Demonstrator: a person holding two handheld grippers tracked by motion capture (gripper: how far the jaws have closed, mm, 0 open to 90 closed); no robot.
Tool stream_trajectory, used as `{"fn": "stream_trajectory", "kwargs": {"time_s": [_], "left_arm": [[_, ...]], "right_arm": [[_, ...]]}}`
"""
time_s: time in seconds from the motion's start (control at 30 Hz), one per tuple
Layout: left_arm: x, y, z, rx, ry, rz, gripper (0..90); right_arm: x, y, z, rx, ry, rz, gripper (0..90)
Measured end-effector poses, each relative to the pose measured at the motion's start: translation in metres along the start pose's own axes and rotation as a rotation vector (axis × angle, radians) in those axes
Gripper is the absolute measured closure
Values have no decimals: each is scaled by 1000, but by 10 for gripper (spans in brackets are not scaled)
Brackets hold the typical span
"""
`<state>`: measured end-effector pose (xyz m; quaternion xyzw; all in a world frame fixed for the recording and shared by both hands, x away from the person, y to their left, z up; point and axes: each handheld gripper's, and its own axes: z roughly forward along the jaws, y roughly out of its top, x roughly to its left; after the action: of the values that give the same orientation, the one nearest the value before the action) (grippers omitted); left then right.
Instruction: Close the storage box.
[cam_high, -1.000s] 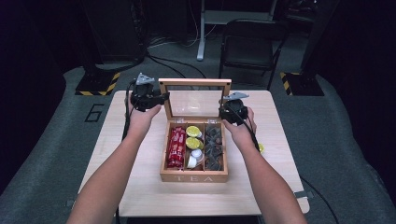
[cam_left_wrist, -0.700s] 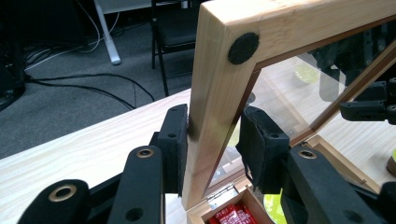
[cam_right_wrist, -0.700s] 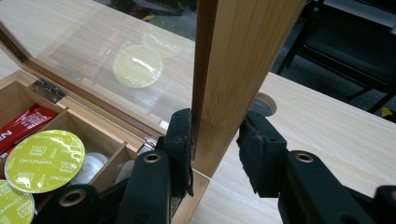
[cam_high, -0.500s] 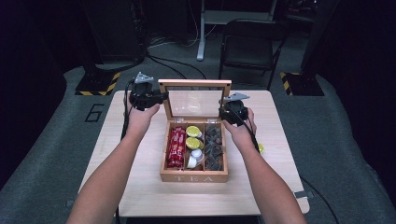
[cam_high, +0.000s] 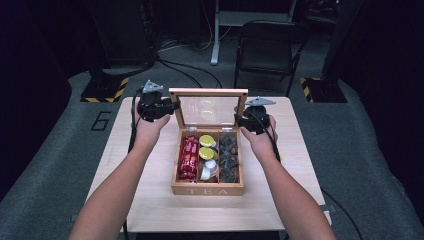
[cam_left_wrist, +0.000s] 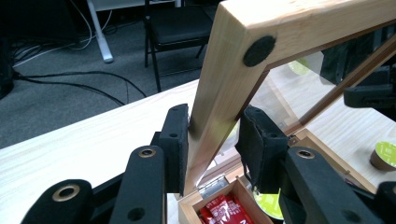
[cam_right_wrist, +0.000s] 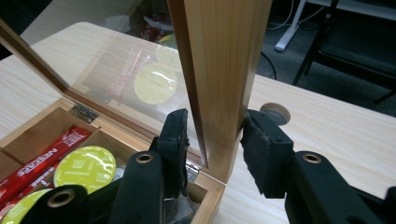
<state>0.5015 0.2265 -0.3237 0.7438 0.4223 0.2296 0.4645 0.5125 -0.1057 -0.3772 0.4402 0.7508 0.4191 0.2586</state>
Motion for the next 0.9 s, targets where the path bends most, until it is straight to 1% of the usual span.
{"fn": "stream_trajectory", "kwargs": {"time_s": [0.1,0.13,0.17,0.27,0.3,0.37,0.43,0.53,0.6,0.67,0.73,0.77,0.8,0.87,0.9], "left_arm": [[-1,-2,-1,-9,1,0,633],[-1,-2,-1,-8,1,0,633],[-1,-3,-2,-9,0,1,633],[-2,-4,-3,-13,-2,-1,632],[-3,-5,-3,-13,-1,-1,631],[-4,-6,-5,-11,2,3,631],[-5,-9,-7,-14,-5,3,630],[-6,-13,-11,-9,-18,11,626],[-8,-17,-14,-12,-28,17,624],[-9,-22,-16,-20,-41,4,618],[-10,-26,-20,-14,-54,9,613],[-12,-29,-22,-10,-57,20,612],[-14,-32,-25,-6,-64,21,608],[-16,-40,-30,-7,-97,14,585],[-17,-44,-33,-9,-107,18,573]], "right_arm": [[2,3,-8,1,-1,-23,571],[2,4,-11,-4,-1,-24,567],[2,6,-14,-9,2,-14,567],[3,10,-23,-42,22,-9,564],[4,11,-26,-49,24,-19,561],[5,14,-32,-58,28,-21,562],[5,16,-37,-65,36,-22,563],[7,18,-45,-65,46,-32,563],[9,19,-52,-73,58,-28,562],[11,17,-59,-80,62,-38,557],[16,13,-67,-78,65,-43,549],[17,11,-71,-88,66,-60,546],[19,8,-76,-91,70,-67,541],[24,1,-85,-104,82,-83,537],[26,-2,-89,-113,92,-91,537]]}}
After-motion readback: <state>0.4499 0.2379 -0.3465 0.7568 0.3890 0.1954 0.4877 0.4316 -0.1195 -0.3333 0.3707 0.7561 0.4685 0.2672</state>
